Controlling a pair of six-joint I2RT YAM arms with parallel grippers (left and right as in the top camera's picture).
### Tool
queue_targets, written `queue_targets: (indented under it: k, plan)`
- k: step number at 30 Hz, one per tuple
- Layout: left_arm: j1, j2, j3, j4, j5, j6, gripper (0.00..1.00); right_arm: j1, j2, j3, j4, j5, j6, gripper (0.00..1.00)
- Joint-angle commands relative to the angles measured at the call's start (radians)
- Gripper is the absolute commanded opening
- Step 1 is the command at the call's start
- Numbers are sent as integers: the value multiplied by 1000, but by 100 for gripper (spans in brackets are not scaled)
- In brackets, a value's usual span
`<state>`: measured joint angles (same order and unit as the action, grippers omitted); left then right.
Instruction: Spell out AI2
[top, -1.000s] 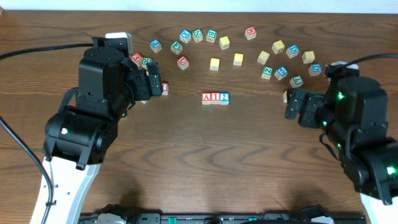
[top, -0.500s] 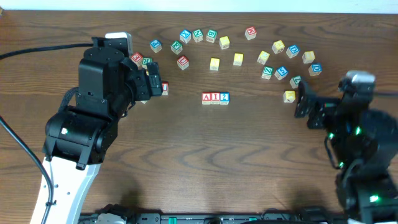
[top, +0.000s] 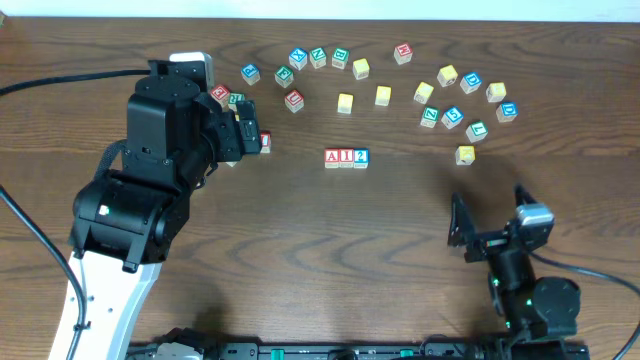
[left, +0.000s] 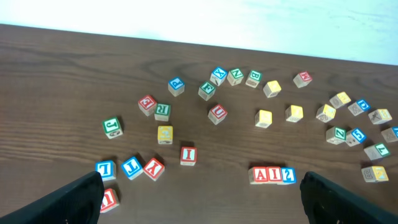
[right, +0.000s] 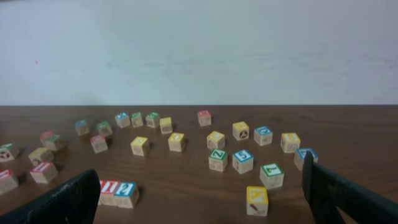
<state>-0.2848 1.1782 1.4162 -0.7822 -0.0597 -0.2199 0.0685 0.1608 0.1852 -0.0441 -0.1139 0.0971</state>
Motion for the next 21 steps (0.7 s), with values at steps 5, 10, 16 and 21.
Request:
queue_targets:
  k: [5,10,16,21]
  plan:
    - [3,6,21,0,-20,6,100,-8,-152,-123,11,-13,-12,99]
    - [3,6,21,0,-20,6,100,0,-156,-167,11,-21,-12,99]
    - [3,6,21,0,-20,6,100,9,-156,-180,-22,-17,-17,99]
    - [3,6,21,0,-20,6,100,14,-156,-180,-21,-27,-16,99]
